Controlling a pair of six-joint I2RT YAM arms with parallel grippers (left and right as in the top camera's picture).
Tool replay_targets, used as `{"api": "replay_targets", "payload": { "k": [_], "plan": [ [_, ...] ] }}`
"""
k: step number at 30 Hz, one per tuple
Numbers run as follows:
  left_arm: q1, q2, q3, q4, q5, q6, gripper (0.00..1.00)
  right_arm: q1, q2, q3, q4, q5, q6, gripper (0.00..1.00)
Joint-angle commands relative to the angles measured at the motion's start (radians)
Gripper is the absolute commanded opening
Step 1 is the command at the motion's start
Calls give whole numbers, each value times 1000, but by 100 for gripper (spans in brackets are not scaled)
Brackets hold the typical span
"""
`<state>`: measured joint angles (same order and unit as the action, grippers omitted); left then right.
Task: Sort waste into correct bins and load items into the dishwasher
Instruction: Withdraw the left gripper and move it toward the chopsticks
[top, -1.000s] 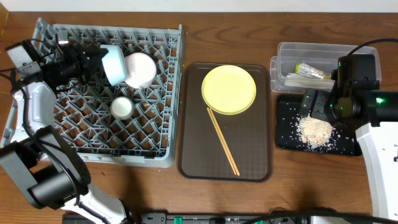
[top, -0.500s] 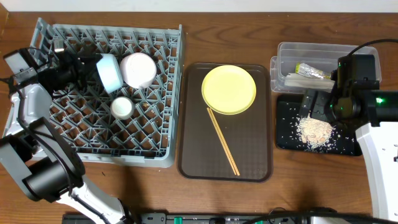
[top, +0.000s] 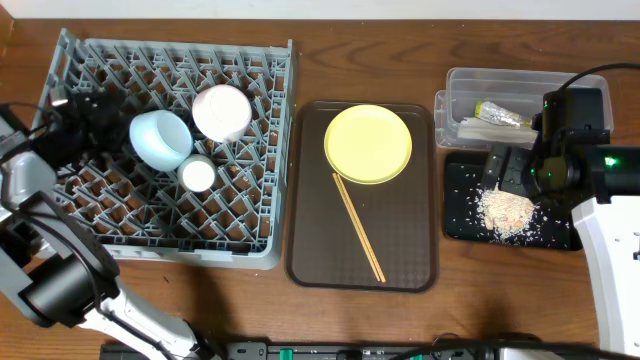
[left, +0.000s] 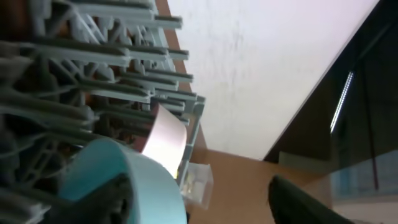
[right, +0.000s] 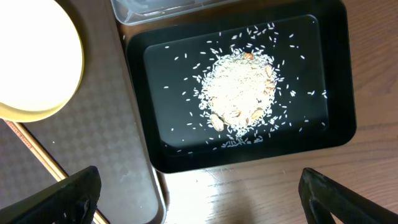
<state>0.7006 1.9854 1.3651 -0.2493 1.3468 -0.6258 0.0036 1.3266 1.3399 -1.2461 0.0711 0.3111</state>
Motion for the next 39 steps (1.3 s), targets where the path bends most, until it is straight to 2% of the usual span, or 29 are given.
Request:
{"api": "replay_targets", "payload": {
  "k": [1,10,13,20,26,31,39],
  "plan": [
    [45,-3,-2,-3,2,11,81,-5,-5,2,-3,3,14,99],
    [101,-66,-2,-11,-128,57,86,-5,-5,2,-3,3,14,99],
    [100,-97,-2,-56,-192,101,90,-5,-5,2,0,3,14,99],
    [68,-216,-2,-179,-263,189,91,-5,-5,3,2,3,14,99],
    [-150,-396,-2,-403,-633,342,91,-5,-5,2,16,3,14,99],
    [-359,-492,-2,-497,-882,345,91,-5,-4,2,15,3,14,99],
    [-631,-533,-2,-591,-909,343,92,-5,-4,2,8,3,13,99]
  ]
}}
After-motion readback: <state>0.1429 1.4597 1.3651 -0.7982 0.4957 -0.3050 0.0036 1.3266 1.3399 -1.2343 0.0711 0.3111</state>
